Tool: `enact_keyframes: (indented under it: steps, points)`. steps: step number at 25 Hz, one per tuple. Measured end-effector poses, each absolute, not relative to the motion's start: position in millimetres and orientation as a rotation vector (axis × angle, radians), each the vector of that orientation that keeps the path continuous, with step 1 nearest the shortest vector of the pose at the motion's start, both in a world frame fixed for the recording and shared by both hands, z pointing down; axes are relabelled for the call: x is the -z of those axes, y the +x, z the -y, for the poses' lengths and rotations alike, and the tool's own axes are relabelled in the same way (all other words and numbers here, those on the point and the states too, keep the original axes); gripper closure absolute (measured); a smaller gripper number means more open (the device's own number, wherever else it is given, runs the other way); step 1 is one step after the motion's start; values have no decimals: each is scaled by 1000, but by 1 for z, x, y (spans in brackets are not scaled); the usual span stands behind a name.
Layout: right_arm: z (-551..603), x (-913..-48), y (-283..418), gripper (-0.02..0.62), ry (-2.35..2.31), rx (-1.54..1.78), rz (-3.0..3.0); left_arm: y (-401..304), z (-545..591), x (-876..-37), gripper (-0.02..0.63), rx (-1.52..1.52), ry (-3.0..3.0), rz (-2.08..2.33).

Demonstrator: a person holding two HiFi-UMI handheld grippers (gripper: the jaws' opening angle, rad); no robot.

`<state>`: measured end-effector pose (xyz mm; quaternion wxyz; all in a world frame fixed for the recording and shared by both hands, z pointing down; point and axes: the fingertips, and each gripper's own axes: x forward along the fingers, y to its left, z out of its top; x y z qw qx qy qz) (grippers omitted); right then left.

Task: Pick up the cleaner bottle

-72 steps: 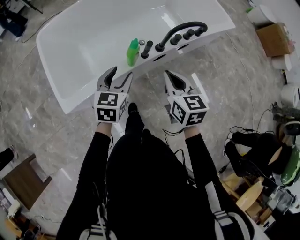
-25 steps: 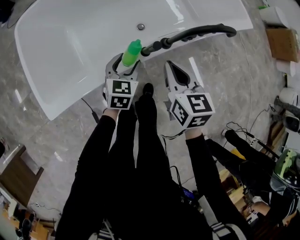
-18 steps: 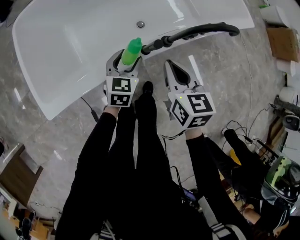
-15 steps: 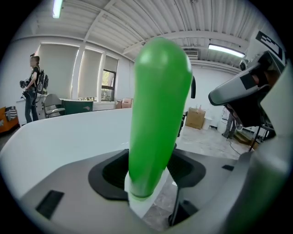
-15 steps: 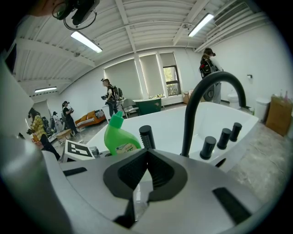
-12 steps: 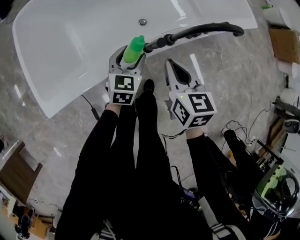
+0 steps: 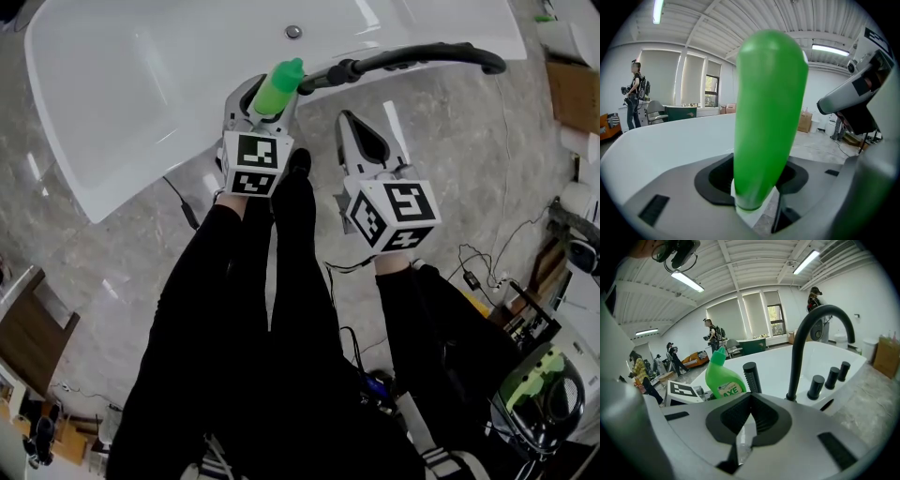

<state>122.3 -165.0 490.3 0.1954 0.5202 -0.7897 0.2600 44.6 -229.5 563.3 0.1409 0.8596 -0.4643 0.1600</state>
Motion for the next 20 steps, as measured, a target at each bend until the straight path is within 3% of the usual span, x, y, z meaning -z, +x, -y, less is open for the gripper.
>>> enact_keyframes:
  steps: [20]
  points:
    - [164, -502, 123, 594, 1432, -749, 2192, 49, 238, -568, 404, -470, 2527, 1360]
